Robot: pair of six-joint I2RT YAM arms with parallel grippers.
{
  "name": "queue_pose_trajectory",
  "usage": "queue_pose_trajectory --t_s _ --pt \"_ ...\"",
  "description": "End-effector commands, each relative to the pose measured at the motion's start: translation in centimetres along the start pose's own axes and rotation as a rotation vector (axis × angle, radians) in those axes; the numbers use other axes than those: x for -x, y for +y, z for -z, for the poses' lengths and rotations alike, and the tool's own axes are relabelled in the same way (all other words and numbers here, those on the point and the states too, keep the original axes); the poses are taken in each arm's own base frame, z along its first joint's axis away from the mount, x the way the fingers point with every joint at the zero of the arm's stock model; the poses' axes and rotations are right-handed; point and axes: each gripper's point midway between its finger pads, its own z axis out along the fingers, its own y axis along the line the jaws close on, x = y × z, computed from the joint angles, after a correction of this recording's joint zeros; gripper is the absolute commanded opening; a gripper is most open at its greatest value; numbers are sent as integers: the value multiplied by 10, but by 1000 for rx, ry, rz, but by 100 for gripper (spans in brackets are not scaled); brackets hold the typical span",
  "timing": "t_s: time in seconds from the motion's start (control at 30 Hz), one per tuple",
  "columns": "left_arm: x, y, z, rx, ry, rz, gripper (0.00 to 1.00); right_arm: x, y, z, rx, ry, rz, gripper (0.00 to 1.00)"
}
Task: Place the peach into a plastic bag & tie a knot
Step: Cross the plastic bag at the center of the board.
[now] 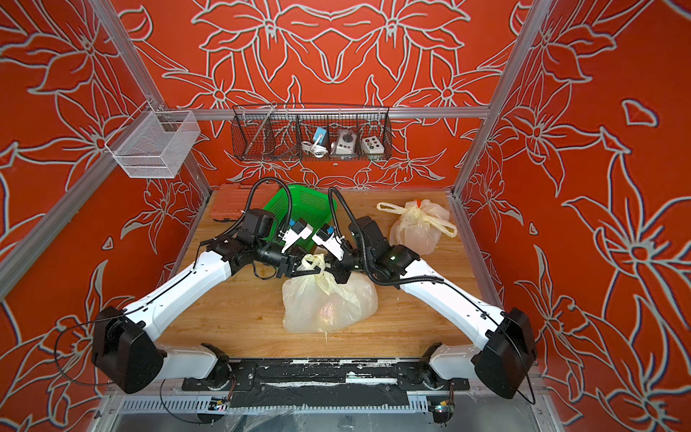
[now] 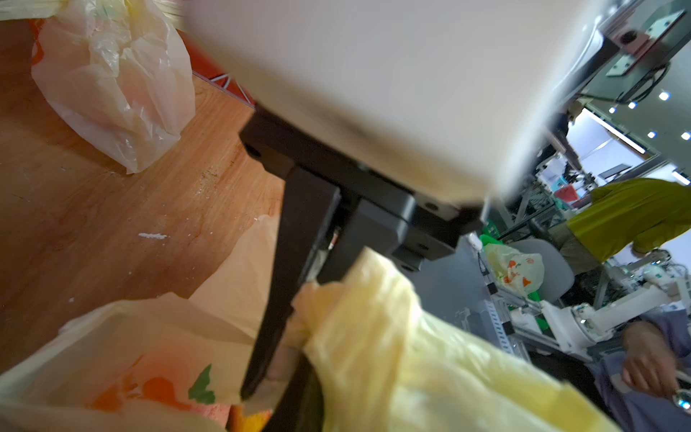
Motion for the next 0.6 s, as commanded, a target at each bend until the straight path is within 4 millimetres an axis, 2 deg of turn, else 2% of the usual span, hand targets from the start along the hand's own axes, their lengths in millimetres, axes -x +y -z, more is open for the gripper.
queue_pose_trajectory --t_s 0.0,0.13,0.33,0.43,0.57 --pt "-10 1 10 55 -21 24 32 17 -11 7 -54 -103 -12 0" --pt "-18 10 16 87 -31 45 32 21 -13 11 -45 -134 -47 0" --pt "-8 11 12 85 -124 20 28 35 -12 11 -21 -224 -132 0" --pt "-3 8 4 85 -159 -16 26 45 -14 12 -15 -291 -182 0" --pt "7 -2 -22 60 -191 -78 24 52 -25 12 -52 -356 -227 0"
